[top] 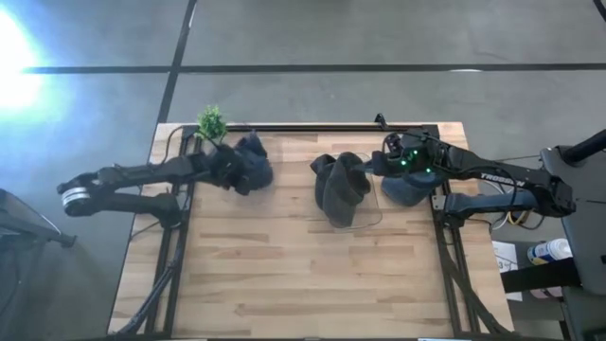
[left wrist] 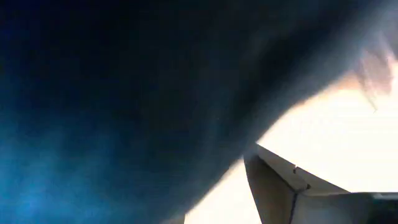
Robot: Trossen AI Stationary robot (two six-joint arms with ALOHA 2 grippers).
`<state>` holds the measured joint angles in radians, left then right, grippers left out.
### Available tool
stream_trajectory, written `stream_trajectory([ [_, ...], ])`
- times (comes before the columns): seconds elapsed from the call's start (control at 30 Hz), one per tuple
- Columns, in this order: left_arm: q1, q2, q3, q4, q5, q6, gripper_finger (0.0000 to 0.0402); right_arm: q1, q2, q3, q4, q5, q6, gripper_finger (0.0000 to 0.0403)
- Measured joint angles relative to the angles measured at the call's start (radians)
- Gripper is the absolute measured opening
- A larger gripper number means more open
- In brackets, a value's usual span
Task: Pick & Place hat
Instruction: Put the bottom blue cap into the left transparent bin, then adjust the left transparent bin
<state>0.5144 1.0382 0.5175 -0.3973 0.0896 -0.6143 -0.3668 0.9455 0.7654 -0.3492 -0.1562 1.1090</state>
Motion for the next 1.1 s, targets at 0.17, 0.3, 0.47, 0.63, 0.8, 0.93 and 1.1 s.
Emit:
stream_trajectory([
  [0.17,-0.001,-0.003,-0.042,0.014,0.002,-0.04,0.0147,0.0,-0.009,0.0,-0.015,0.0,0.007,0.0256],
  [0.3,-0.001,-0.016,-0.001,-0.009,-0.029,-0.045,0.0147,0.0,-0.01,0.0,-0.014,0.0,0.013,0.0256],
  [0.47,-0.004,-0.024,0.094,-0.075,-0.108,0.002,0.0147,0.0,-0.008,0.0,-0.015,0.0,0.014,0.0256],
  [0.63,-0.004,-0.016,0.125,-0.157,-0.153,0.058,0.0147,0.0,-0.008,0.0,-0.014,0.0,0.013,0.0256],
  [0.8,-0.006,-0.014,0.154,-0.325,-0.152,0.055,0.0151,0.0,-0.008,0.0,-0.015,0.0,0.009,0.0256],
  [0.93,-0.007,-0.032,0.208,-0.373,-0.198,0.092,0.0166,0.0,-0.007,0.0,-0.015,-0.001,0.002,0.0256],
  [1.1,-0.007,-0.033,0.292,-0.535,-0.313,0.143,0.0174,0.0,-0.008,0.0,-0.02,-0.001,-0.001,0.0256],
])
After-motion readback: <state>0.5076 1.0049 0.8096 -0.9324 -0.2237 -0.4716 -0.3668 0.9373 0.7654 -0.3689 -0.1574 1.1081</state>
